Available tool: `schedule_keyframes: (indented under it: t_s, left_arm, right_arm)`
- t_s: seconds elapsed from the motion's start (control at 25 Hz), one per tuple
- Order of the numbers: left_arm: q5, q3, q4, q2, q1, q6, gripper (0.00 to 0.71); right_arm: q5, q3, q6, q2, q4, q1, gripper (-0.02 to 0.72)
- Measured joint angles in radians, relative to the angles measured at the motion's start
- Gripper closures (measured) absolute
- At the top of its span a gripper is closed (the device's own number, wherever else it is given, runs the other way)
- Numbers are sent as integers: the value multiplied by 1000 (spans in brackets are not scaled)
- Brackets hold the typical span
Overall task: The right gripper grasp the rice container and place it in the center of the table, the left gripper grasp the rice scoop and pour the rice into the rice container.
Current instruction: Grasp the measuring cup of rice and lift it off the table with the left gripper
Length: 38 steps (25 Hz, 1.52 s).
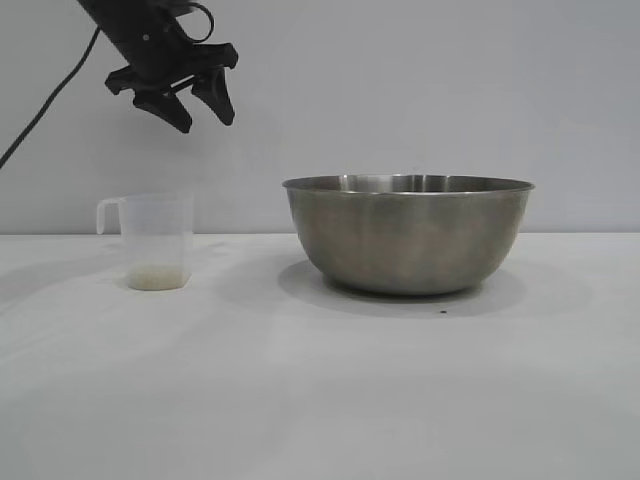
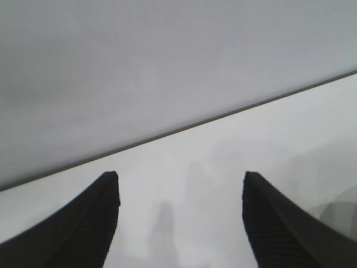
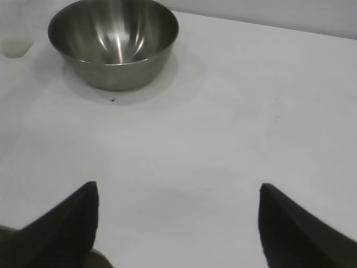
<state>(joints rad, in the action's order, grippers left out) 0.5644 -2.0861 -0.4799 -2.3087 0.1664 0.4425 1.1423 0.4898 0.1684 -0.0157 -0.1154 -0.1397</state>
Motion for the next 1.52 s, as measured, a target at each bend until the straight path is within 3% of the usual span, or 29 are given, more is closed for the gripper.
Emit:
schedule_keyframes:
  t_s: [0.2, 0.52, 0.76, 0.8, 0.84, 1.52]
  left_arm:
    - [-45, 0, -81, 33, 0, 5, 257]
    - [-125, 0, -393, 38, 0, 70, 257]
    - [-110, 0, -377, 38, 0, 94, 257]
    - [-100, 0, -365, 38, 0, 96, 307]
    - [-96, 0, -351, 38, 0, 98, 314]
    - [-94, 0, -361, 38, 0, 120, 308]
  right_arm:
    - [0, 0, 0, 0, 2, 0, 175]
    - [0, 0, 0, 0, 2, 0, 175]
    - [0, 0, 0, 0, 2, 0, 175]
    - [0, 0, 0, 0, 2, 0, 175]
    - [0, 0, 0, 0, 2, 0, 175]
    - [0, 0, 0, 0, 2, 0, 175]
